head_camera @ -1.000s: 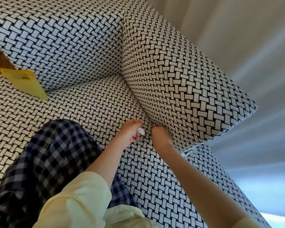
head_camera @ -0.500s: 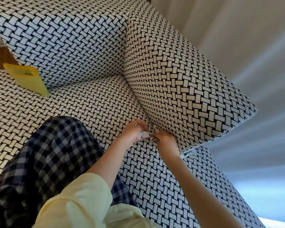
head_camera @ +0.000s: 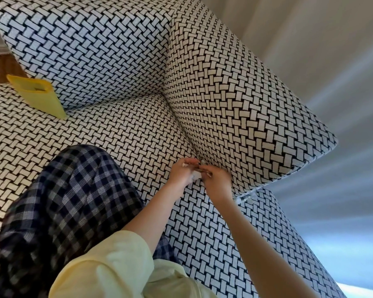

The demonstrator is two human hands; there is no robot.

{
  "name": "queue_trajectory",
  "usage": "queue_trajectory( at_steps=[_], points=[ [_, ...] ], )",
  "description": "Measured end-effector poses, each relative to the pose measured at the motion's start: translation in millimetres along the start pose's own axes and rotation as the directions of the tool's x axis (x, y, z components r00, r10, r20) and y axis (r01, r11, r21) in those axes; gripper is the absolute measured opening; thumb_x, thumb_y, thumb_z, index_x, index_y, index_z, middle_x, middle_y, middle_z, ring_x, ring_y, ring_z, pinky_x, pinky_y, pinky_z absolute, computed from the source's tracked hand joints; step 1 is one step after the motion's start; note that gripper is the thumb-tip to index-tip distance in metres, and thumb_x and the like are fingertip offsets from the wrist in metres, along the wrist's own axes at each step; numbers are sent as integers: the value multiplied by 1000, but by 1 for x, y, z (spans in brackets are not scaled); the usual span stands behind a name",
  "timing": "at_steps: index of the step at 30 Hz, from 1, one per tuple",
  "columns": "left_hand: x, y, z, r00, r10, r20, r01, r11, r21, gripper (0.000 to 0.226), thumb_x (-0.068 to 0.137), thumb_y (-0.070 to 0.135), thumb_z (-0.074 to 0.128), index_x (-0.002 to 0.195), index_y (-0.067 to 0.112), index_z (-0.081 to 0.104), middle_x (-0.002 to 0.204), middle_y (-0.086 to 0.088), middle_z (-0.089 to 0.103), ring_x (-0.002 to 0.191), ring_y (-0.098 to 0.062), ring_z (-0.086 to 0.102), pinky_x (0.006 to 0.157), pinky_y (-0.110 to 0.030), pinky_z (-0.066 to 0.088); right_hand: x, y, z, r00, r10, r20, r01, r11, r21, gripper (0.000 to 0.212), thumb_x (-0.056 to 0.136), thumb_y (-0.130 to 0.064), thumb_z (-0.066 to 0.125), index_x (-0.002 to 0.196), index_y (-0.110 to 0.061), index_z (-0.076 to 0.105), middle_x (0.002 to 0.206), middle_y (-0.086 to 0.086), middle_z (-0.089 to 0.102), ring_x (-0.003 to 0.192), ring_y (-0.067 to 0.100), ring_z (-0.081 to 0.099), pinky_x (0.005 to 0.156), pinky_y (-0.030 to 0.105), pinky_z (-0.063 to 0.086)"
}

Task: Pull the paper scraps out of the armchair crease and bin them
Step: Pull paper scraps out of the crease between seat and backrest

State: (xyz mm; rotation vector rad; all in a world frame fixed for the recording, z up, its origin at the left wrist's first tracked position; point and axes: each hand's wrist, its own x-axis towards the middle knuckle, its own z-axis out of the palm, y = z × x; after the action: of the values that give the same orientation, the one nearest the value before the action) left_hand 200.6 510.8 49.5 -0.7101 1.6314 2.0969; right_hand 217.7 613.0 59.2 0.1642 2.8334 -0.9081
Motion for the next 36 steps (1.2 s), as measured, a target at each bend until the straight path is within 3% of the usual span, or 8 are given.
queue_trajectory(
  at_steps=[3,6,13,23,26,29,34,36],
  points=[
    [-1,4,-7,999,-40,-1,40,995,-92,25,94,-2,42,82,14,57,90,-13,59,72,-19,56,62,-28,45,-4,-2,4,987,155,-47,-133,942,307,25,92,-12,52,113,-16,65,117,0,65,90,10,60,63,8,42],
    [-4,10,-10,995,-91,40,97,979,-179,23,94,-5,40,83,9,54,81,-13,57,69,-21,54,63,-29,45,-1,-6,7,960,277,44,-253,785,566,18,92,-10,52,106,-16,64,118,5,63,100,20,61,82,30,53],
    [-6,15,-9,982,-188,26,186,927,-327,28,97,-1,32,84,13,52,79,-9,56,70,-18,54,67,-31,46,7,-19,0,925,350,151,-347,611,712,11,96,-15,47,95,-13,57,84,1,59,71,11,55,60,23,47],
    [-23,21,0,962,-237,139,275,815,-510,32,93,38,46,82,11,59,74,-5,59,74,-18,57,67,-30,49,-1,-45,21,982,55,-182,5,949,315,21,100,-17,35,109,-1,46,89,4,58,75,15,51,52,13,36],
    [-24,22,0,964,-208,168,264,845,-466,26,92,36,50,89,14,64,84,-5,62,84,-18,60,75,-31,50,0,-45,25,951,-15,-308,72,982,173,20,97,-13,42,104,1,54,106,17,58,89,22,49,75,29,44],
    [-26,22,-1,948,-229,222,314,798,-515,35,95,40,43,94,10,60,92,-10,64,87,-20,61,76,-31,51,9,-39,26,925,-123,-360,86,990,-115,19,93,-18,50,99,-8,65,127,12,50,120,31,40,102,47,29],
    [-24,29,0,933,-193,304,336,775,-536,48,92,53,40,102,10,60,104,-9,65,98,-20,61,80,-32,50,13,-48,24,957,22,-291,49,971,235,18,91,-22,54,100,-15,68,129,2,49,123,21,40,101,39,38],
    [-22,31,1,934,-188,305,324,808,-492,49,89,57,42,97,12,61,90,-4,66,81,-14,62,67,-24,49,14,-55,20,954,168,-247,-39,889,456,15,91,-22,55,98,-17,67,117,1,58,109,17,52,91,34,46]
  ],
)
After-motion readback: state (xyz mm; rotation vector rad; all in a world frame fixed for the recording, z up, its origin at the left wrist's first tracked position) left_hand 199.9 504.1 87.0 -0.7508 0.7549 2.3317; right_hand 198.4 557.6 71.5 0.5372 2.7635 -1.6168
